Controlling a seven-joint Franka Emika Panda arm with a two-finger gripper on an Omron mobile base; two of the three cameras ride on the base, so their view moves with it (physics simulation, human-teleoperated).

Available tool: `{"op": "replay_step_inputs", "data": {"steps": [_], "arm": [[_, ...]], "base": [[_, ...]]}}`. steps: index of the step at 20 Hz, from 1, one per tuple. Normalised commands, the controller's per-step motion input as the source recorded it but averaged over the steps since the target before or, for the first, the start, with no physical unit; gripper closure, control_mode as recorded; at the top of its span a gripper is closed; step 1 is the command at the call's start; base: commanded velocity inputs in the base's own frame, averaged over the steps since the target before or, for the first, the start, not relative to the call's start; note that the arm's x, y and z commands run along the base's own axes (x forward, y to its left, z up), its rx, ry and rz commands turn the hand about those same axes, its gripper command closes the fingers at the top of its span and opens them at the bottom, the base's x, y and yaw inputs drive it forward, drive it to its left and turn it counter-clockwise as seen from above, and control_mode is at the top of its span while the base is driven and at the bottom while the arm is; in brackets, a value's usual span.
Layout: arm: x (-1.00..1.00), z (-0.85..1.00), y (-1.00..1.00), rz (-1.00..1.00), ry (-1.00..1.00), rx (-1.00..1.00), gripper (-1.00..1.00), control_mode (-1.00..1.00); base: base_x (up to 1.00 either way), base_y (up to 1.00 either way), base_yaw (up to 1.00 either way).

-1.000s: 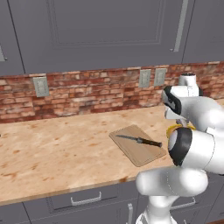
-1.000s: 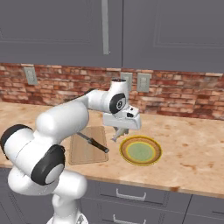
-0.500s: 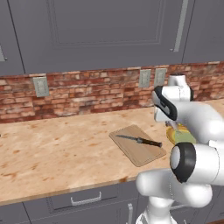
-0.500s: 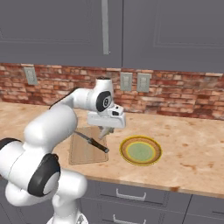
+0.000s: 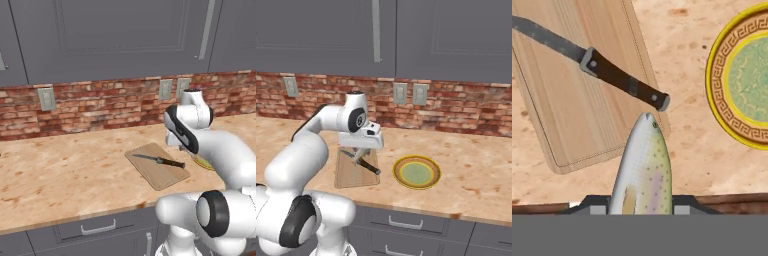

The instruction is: Pick up the knife from the drawer and place it on the cutting board. Then place the meat from the plate to the cutting board.

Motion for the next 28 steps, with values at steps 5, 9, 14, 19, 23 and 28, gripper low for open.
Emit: {"op": "replay_step_inputs", "data": {"steps": [5, 9, 14, 19, 23, 28], "arm": [[-0.15, 0.00, 0.52, 0.07, 0.00, 0.00, 1.00, -1.00], [0.00, 0.00, 0.34, 0.16, 0.00, -0.01, 1.00, -1.00], [0.02, 0.00, 0.14, 0.25, 0.00, 0.00, 1.00, -1.00], [0.05, 0.00, 0.14, 0.32, 0.00, 0.00, 1.00, -1.00], [0.03, -0.02, 0.16, 0.31, 0.00, 0.00, 1.00, -1.00], [0.01, -0.19, 0.16, 0.29, 0.00, 0.00, 1.00, -1.00]], "base": [[0.00, 0.00, 0.00], [0.00, 0.00, 0.00], [0.00, 0.00, 0.00], [0.00, 0.00, 0.00], [0.00, 0.00, 0.00], [0.00, 0.00, 0.00]]}}
